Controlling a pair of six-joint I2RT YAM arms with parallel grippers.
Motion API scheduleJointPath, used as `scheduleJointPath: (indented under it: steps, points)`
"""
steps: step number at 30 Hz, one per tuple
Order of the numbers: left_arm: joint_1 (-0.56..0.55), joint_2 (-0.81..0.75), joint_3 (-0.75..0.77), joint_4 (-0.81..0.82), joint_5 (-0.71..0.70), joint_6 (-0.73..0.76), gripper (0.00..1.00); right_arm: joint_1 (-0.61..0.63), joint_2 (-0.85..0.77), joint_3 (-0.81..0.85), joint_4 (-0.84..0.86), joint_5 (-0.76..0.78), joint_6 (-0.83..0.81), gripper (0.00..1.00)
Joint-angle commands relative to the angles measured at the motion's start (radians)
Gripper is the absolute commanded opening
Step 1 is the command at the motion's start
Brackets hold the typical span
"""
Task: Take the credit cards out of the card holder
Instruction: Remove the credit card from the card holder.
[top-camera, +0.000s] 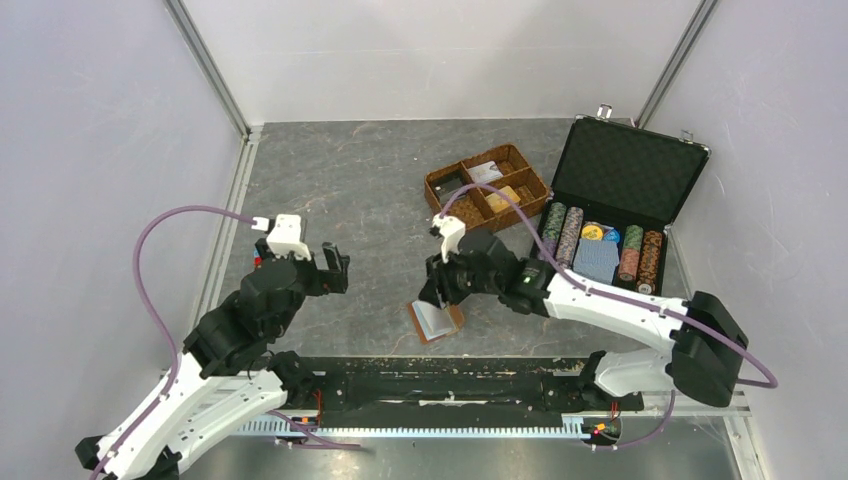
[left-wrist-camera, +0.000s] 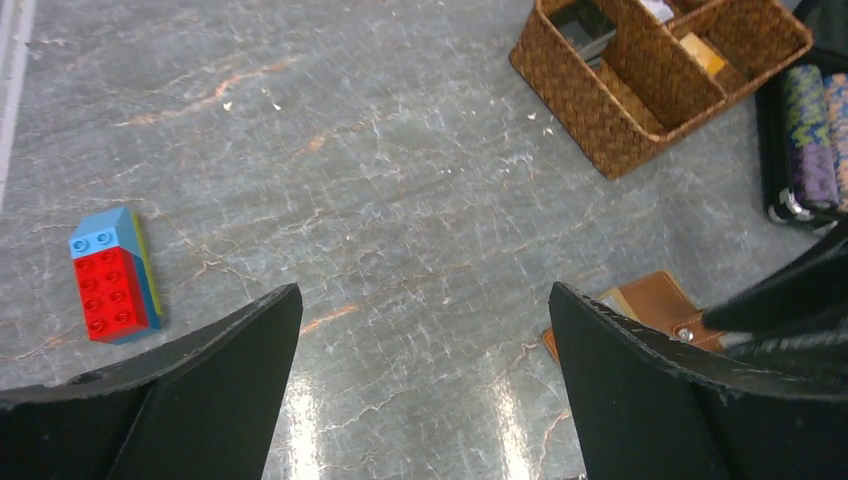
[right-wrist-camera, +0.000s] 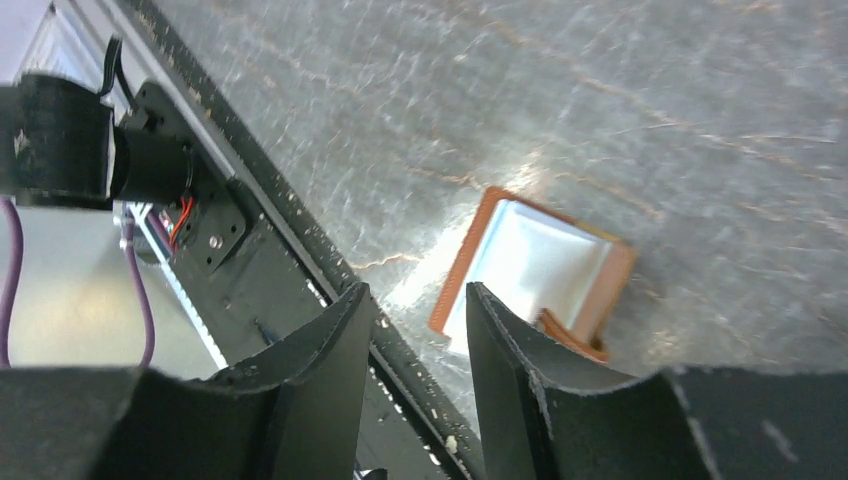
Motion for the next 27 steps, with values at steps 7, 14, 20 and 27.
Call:
scheduleJointPath:
  steps: [7,14,20,27]
  points:
    - [0.002,-0.066,-0.007,0.027,-0.105,0.021,1.00,0.165,0.144,0.021,0.042,0.213,0.067,0.50]
    - [0.002,-0.066,-0.007,0.026,-0.107,0.021,1.00,0.185,0.220,0.009,0.034,0.269,0.054,0.63]
    - [0.001,-0.062,-0.009,0.027,-0.109,0.022,1.00,0.224,0.272,0.034,-0.026,0.378,0.024,0.69]
    - [0.002,-0.051,-0.007,0.027,-0.105,0.025,1.00,0.266,0.331,0.076,-0.101,0.500,0.009,0.70]
